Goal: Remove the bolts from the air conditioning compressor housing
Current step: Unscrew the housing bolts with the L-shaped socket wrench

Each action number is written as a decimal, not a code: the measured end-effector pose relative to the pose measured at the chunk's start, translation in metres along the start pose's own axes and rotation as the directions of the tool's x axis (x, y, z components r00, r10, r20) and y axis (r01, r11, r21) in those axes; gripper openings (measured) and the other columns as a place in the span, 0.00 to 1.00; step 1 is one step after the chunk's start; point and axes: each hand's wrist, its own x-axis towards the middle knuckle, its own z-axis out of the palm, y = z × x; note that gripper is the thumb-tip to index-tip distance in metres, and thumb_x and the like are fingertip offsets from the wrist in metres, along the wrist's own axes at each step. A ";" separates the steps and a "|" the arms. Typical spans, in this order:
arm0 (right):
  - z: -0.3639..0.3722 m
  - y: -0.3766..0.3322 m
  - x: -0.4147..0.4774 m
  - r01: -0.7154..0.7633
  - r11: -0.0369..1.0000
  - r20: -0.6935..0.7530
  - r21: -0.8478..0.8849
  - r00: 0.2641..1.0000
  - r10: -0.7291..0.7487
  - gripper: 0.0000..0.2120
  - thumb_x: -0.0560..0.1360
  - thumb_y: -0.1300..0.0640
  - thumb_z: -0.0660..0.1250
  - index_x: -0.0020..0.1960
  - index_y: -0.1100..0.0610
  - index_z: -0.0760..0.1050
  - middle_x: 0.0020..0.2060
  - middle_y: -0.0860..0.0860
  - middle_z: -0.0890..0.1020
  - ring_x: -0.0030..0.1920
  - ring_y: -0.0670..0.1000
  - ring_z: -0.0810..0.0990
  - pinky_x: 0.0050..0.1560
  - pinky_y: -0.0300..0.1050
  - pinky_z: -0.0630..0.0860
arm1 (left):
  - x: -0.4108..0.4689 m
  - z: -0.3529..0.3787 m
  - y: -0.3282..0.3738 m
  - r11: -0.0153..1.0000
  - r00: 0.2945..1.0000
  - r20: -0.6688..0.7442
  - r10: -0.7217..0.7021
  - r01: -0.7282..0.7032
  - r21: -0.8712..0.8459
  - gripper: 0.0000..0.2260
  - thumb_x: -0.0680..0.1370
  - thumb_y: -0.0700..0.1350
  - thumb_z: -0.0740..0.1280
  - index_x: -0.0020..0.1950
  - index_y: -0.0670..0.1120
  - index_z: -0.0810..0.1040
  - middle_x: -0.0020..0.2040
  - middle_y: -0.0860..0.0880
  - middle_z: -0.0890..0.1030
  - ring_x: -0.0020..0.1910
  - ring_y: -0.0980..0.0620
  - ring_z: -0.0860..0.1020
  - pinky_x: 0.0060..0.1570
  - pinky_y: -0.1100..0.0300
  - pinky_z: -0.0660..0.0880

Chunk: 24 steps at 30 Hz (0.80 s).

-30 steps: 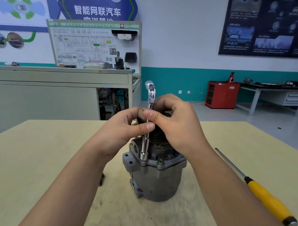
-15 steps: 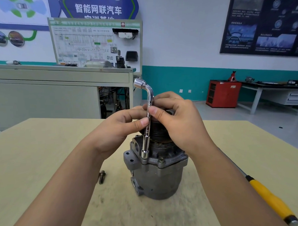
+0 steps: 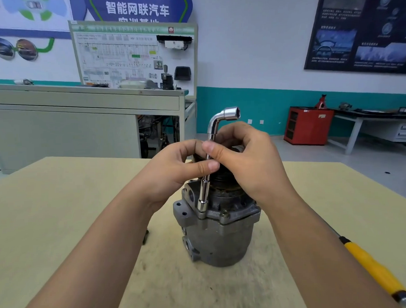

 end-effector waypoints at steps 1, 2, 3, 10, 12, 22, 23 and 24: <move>0.000 0.000 0.000 -0.005 1.000 -0.001 0.000 1.000 0.005 0.07 0.70 0.53 0.73 0.38 0.49 0.75 0.40 0.49 0.80 0.39 0.39 0.75 0.36 0.26 0.70 | 0.000 0.001 0.000 1.000 1.000 -0.005 0.004 -0.004 -0.009 0.25 0.66 0.46 0.72 0.55 0.30 0.74 0.55 0.34 0.78 0.54 0.45 0.79 0.55 0.59 0.75; 0.000 0.000 0.000 -0.008 1.000 -0.001 0.002 1.000 0.008 0.07 0.69 0.53 0.74 0.38 0.50 0.75 0.40 0.49 0.80 0.39 0.39 0.75 0.36 0.27 0.70 | -0.001 0.001 0.001 1.000 1.000 -0.013 0.006 -0.007 -0.017 0.24 0.65 0.46 0.72 0.53 0.30 0.75 0.52 0.35 0.79 0.52 0.49 0.79 0.53 0.63 0.76; 0.000 0.000 0.000 -0.008 1.000 -0.003 0.004 1.000 0.008 0.07 0.69 0.52 0.74 0.38 0.51 0.76 0.40 0.49 0.79 0.39 0.39 0.75 0.36 0.27 0.70 | -0.001 0.002 0.003 1.000 1.000 -0.021 0.006 -0.007 -0.022 0.23 0.64 0.46 0.73 0.52 0.32 0.76 0.49 0.38 0.80 0.50 0.52 0.79 0.50 0.65 0.76; -0.001 -0.001 0.001 -0.008 1.000 0.008 0.016 1.000 0.008 0.09 0.68 0.52 0.75 0.38 0.54 0.76 0.39 0.48 0.79 0.38 0.39 0.76 0.36 0.28 0.71 | 0.001 0.002 0.002 0.999 1.000 -0.020 0.019 -0.020 -0.038 0.11 0.64 0.43 0.75 0.41 0.43 0.77 0.39 0.55 0.81 0.43 0.59 0.79 0.42 0.69 0.74; -0.001 -0.001 0.001 -0.002 1.000 0.018 0.012 1.000 0.002 0.08 0.69 0.53 0.74 0.38 0.54 0.76 0.39 0.48 0.78 0.39 0.40 0.76 0.38 0.28 0.71 | 0.001 0.000 0.002 0.999 1.000 0.000 0.016 -0.016 -0.033 0.11 0.66 0.42 0.76 0.44 0.43 0.79 0.43 0.53 0.83 0.47 0.57 0.80 0.46 0.68 0.74; -0.003 0.000 0.003 0.055 0.998 0.079 0.008 0.995 -0.056 0.05 0.73 0.59 0.71 0.40 0.51 0.77 0.42 0.43 0.77 0.45 0.41 0.76 0.44 0.28 0.69 | -0.002 -0.007 0.002 0.999 0.997 0.079 0.014 -0.010 -0.042 0.13 0.73 0.46 0.66 0.53 0.41 0.82 0.60 0.44 0.79 0.63 0.50 0.76 0.64 0.59 0.70; -0.002 0.000 0.003 0.053 0.999 0.085 0.005 0.995 -0.054 0.05 0.73 0.59 0.70 0.40 0.51 0.78 0.43 0.44 0.77 0.46 0.42 0.76 0.45 0.28 0.69 | -0.002 -0.008 0.001 0.999 0.997 0.078 0.013 -0.010 -0.033 0.14 0.73 0.46 0.66 0.53 0.39 0.81 0.60 0.43 0.78 0.63 0.48 0.75 0.65 0.56 0.68; -0.002 0.000 0.003 0.052 0.999 0.088 0.001 0.995 -0.051 0.05 0.73 0.59 0.70 0.41 0.51 0.78 0.43 0.44 0.77 0.46 0.42 0.76 0.45 0.28 0.69 | -0.002 -0.008 0.001 1.000 0.997 0.075 0.011 -0.009 -0.022 0.15 0.73 0.46 0.66 0.53 0.37 0.80 0.60 0.43 0.78 0.63 0.48 0.75 0.66 0.54 0.68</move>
